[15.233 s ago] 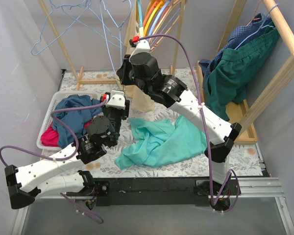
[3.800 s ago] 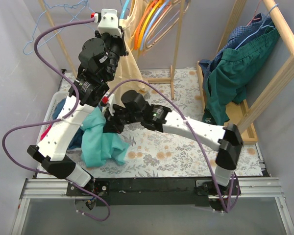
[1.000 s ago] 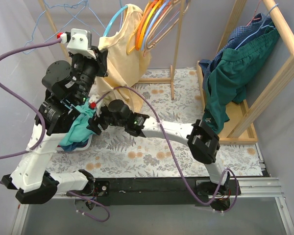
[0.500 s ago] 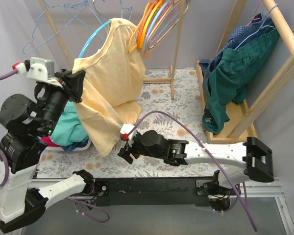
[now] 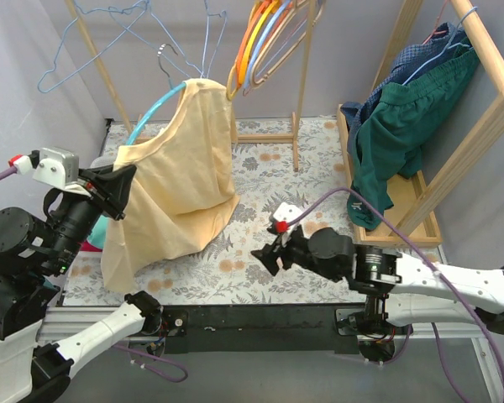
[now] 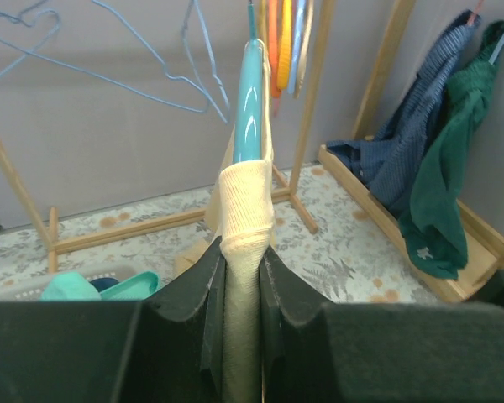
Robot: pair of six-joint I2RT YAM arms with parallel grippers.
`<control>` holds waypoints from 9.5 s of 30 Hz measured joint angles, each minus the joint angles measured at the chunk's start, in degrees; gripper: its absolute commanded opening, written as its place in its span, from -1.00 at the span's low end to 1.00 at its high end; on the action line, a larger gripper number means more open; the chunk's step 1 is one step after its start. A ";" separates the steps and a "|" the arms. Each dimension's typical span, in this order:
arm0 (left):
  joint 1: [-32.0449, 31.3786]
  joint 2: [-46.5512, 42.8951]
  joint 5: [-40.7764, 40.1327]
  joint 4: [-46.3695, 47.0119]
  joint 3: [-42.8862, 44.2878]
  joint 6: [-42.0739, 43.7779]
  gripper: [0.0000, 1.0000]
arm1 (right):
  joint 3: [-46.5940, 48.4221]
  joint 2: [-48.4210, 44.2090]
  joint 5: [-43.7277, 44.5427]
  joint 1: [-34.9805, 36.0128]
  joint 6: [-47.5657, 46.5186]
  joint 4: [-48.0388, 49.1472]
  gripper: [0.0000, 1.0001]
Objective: Remove the t-shirt from the hanger
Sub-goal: Pick up the hanger from the clothesline, then remove the T-shirt from the hanger, then place the hanger at the clothesline.
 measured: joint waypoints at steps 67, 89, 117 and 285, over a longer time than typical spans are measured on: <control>0.17 -3.26 43.01 -10.47 -11.50 1.70 -1.00 | 15.98 3.63 0.72 -3.67 -32.33 6.27 -0.13; -0.02 -7.48 31.95 -0.63 -24.17 -1.38 0.24 | 5.97 -12.39 8.98 -3.45 -33.48 0.94 -0.97; 0.00 -7.52 32.33 4.24 -27.56 -1.68 -1.00 | 7.52 -8.90 15.50 -3.45 -32.37 -8.57 -0.97; 1.03 9.60 -20.24 37.24 -11.23 21.51 -1.00 | -11.34 -12.00 0.52 -11.28 -7.82 -1.05 0.26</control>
